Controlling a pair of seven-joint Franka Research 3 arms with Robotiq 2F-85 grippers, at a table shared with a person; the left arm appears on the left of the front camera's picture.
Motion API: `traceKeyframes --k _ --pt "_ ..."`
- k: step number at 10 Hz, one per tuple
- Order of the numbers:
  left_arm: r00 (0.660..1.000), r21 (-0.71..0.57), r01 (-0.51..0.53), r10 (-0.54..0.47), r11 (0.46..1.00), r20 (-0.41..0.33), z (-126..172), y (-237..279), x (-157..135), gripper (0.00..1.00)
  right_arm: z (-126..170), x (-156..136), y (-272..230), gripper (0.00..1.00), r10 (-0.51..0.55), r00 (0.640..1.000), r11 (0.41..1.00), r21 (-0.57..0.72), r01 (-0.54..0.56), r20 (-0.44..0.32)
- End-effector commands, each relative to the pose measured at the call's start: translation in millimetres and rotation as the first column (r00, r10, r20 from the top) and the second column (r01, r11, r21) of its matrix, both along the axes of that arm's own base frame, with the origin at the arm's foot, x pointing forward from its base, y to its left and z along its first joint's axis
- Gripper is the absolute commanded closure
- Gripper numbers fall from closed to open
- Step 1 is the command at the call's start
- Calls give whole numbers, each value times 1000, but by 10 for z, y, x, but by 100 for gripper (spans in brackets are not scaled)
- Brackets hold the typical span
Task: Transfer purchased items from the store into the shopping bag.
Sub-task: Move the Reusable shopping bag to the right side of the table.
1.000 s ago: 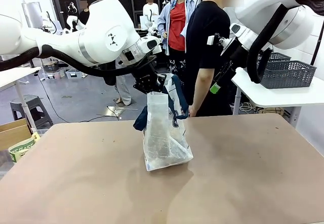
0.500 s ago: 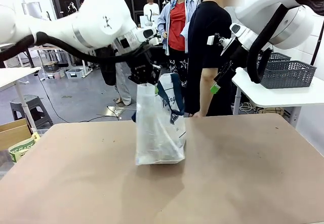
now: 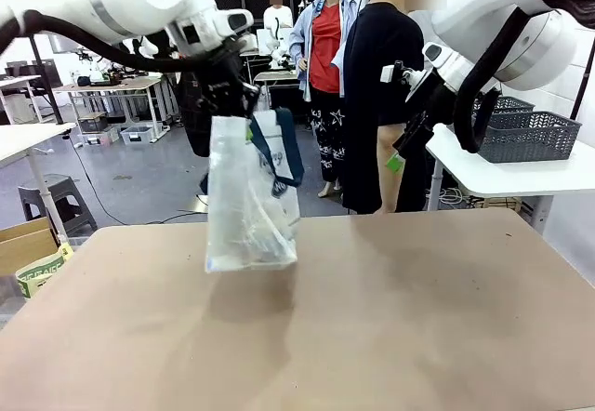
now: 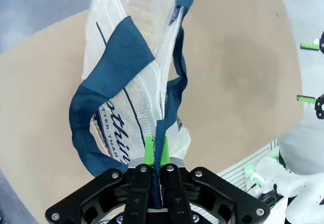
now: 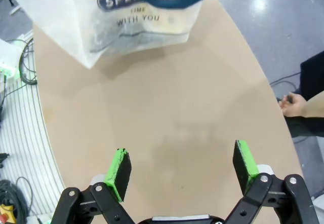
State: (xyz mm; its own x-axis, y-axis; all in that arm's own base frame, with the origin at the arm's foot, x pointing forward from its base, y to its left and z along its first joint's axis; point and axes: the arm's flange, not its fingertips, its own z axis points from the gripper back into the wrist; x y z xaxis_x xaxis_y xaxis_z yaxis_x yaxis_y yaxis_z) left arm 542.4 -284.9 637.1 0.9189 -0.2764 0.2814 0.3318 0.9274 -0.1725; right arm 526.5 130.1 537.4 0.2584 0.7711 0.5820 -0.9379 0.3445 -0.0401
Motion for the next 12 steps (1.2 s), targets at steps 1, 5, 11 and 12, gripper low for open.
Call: traceKeyframes --k 1,5,11,12 --pt "995 21 -29 27 999 95 166 399 -251 100 -4 2 6 0 -5 1000 1000 -16 6 13" --pt "943 111 -179 139 978 301 243 1488 -733 100 -4 2 6 0 -5 1000 1000 -16 6 13" --pt "947 112 -239 207 964 245 112 2209 -919 100 -4 2 6 0 -5 1000 1000 -16 6 13" --pt "947 112 -239 207 964 245 112 2209 -919 100 -4 2 6 0 -5 1000 1000 -16 6 13"
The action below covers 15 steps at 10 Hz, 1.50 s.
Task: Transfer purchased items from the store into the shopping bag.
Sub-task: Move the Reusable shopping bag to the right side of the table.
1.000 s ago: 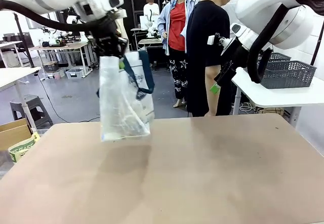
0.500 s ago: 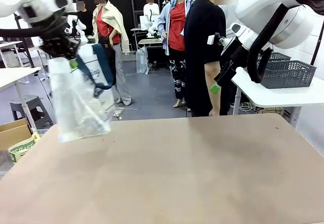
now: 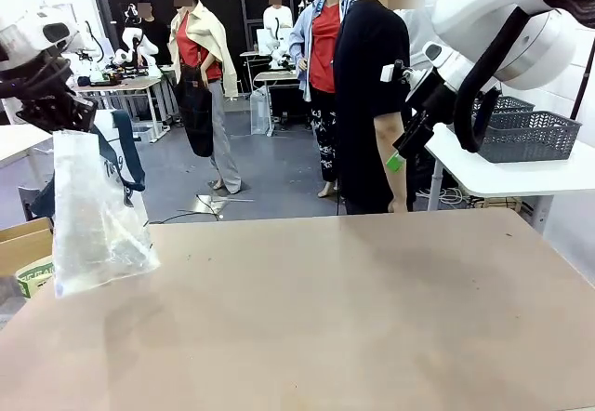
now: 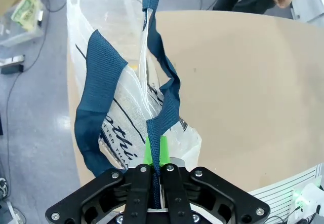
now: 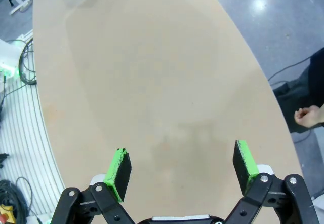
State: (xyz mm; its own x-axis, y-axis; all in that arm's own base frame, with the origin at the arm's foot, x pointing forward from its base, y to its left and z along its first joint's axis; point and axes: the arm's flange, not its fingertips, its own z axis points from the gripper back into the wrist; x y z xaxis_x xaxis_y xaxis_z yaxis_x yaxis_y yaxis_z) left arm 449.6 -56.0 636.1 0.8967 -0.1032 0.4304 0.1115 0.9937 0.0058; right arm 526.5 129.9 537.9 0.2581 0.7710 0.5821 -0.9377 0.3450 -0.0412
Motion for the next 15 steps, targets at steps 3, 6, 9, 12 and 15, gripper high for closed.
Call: traceKeyframes --k 3,6,9,12,15 --pt "1000 4 9 -9 1000 0 -4 -52 -3 100 -9 2 8 0 -5 1000 1000 -15 5 12" --pt "991 65 120 -124 991 55 2 90 109 100 -9 2 8 0 -5 1000 1000 -15 5 12" --pt "984 105 168 -174 980 49 -41 429 326 100 -9 2 8 0 -5 1000 1000 -15 5 12" --pt "985 116 161 -166 980 39 -248 854 483 100 -9 2 8 0 -5 1000 1000 -15 5 12" --pt "981 124 150 -163 981 107 -373 1240 543 100 -9 2 8 0 -5 1000 1000 -15 5 12"
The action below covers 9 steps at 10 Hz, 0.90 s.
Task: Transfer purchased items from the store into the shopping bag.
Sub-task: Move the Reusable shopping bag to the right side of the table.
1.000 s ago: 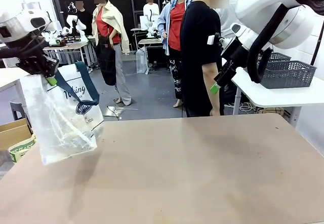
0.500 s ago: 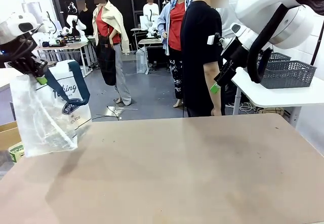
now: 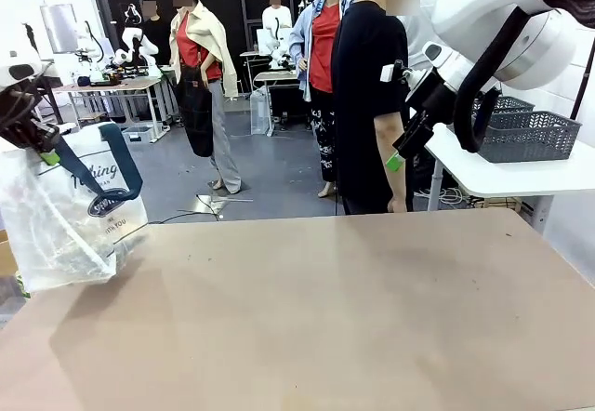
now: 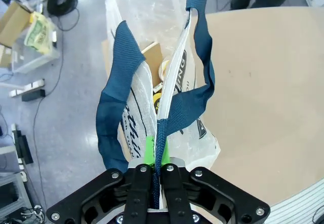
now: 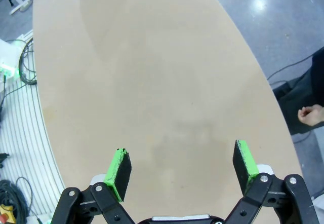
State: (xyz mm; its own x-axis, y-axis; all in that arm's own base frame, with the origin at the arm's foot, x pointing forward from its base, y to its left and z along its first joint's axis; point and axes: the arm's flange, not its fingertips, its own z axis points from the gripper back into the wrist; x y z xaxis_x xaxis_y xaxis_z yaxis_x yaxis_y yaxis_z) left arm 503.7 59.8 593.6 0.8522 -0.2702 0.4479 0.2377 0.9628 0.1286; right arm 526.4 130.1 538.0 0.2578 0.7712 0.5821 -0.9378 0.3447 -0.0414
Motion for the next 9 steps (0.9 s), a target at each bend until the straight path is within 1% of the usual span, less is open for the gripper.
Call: traceKeyframes --k 1,2,4,7,8,9 --pt "995 -12 49 -48 999 84 -1 153 1 100 -10 3 6 0 -5 1000 1000 -15 5 12" --pt "992 -24 89 -86 996 88 -58 208 -7 100 -10 3 6 0 -5 1000 1000 -15 5 12" --pt "987 -61 129 -122 990 102 -269 306 41 100 -10 3 6 0 -5 1000 1000 -15 5 12" --pt "995 -108 85 -79 991 54 -554 403 43 100 -10 3 6 0 -5 1000 1000 -15 5 12" --pt "998 -95 56 -52 994 39 -622 404 52 100 -10 3 6 0 -5 1000 1000 -15 5 12" --pt "997 -80 77 -75 994 28 -564 344 55 100 -10 3 6 0 -5 1000 1000 -15 5 12"
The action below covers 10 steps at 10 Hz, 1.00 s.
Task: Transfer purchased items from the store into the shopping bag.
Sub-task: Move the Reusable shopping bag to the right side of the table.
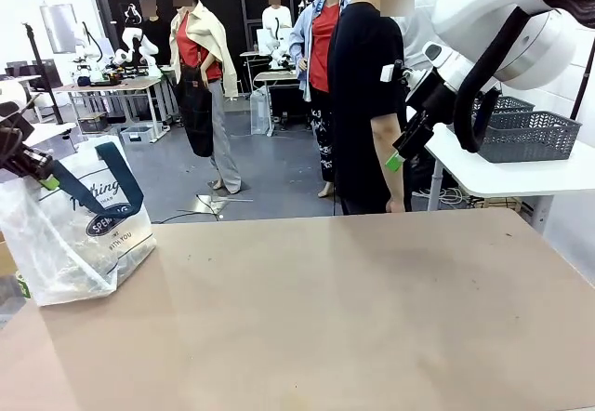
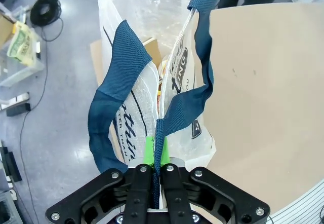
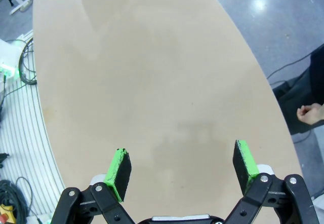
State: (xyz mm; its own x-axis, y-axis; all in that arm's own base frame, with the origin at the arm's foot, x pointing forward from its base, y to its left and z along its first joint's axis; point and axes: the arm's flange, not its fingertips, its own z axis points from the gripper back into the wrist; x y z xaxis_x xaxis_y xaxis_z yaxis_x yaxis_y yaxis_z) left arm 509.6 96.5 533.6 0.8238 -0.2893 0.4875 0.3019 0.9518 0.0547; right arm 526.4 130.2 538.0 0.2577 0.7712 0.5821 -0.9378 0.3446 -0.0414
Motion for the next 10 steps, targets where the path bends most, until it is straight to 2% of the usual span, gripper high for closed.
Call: traceKeyframes --k 1,4,5,10 --pt "1000 1 7 -7 1000 6 35 -23 -4 100 -10 3 5 0 -5 1000 1000 -15 6 12" --pt "1000 1 7 -7 1000 6 35 -23 -4 100 -10 3 5 0 -5 1000 1000 -15 6 12" --pt "1000 2 6 -6 1000 2 15 -31 5 95 -10 3 5 0 -5 1000 1000 -15 6 12" --pt "995 -23 -87 86 996 -46 55 6 34 0 -10 3 5 0 -5 1000 1000 -15 6 12"
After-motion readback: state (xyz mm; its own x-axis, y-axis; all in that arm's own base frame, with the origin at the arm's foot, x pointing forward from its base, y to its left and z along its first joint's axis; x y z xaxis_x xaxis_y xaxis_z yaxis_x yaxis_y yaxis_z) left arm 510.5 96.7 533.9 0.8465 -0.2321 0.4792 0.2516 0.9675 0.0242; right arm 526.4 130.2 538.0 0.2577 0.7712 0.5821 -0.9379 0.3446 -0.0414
